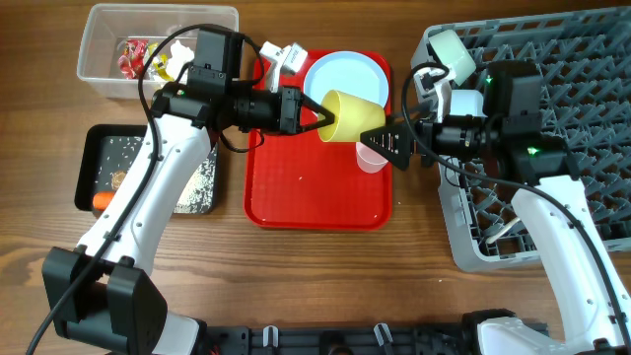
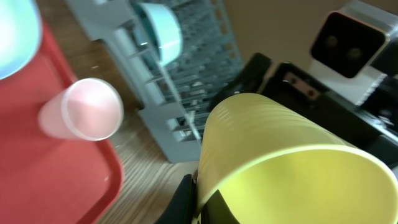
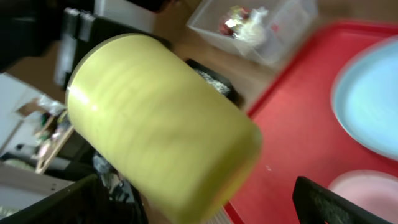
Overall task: Sort waste into correct bins and load items into the dishwasher rack
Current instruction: 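Hand the yellow cup from the left gripper to the right gripper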
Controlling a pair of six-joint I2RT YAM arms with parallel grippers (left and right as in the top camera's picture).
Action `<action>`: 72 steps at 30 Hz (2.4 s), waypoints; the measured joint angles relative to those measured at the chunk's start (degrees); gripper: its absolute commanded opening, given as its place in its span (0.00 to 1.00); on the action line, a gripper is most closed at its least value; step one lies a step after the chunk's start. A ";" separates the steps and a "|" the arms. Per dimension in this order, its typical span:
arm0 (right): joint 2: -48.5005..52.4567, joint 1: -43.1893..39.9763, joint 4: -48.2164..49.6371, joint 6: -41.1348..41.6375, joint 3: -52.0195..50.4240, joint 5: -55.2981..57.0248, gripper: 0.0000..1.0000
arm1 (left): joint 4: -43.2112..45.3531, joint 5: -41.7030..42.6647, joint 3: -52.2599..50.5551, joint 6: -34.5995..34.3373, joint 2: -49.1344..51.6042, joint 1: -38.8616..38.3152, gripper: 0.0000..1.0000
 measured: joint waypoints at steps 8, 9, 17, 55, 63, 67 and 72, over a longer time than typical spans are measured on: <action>0.09 0.00 17.88 1.79 -2.73 -12.94 1.00 | 9.03 13.27 -0.09 0.17 0.00 2.01 0.04; 0.11 0.00 21.68 3.39 -2.78 -14.82 0.99 | 9.73 14.95 -0.09 0.15 0.00 2.36 0.04; 0.11 0.00 29.99 10.51 -2.80 -19.08 0.96 | 11.28 19.58 -0.09 -0.07 0.00 2.89 0.04; 0.11 5.62 34.34 12.76 -2.91 -13.44 0.58 | 13.46 15.54 -0.09 -0.20 0.00 -0.04 0.63; 0.11 5.70 34.93 13.07 -2.91 -13.44 0.57 | 13.38 11.54 -0.09 -0.48 0.00 -0.04 0.77; 0.11 5.20 34.84 13.09 -2.91 -13.35 0.57 | 11.52 8.31 -0.09 -0.44 0.00 -0.02 0.83; 0.11 2.32 32.76 13.25 -3.19 -12.70 0.57 | 6.47 2.97 -0.09 -0.39 -0.02 0.74 0.88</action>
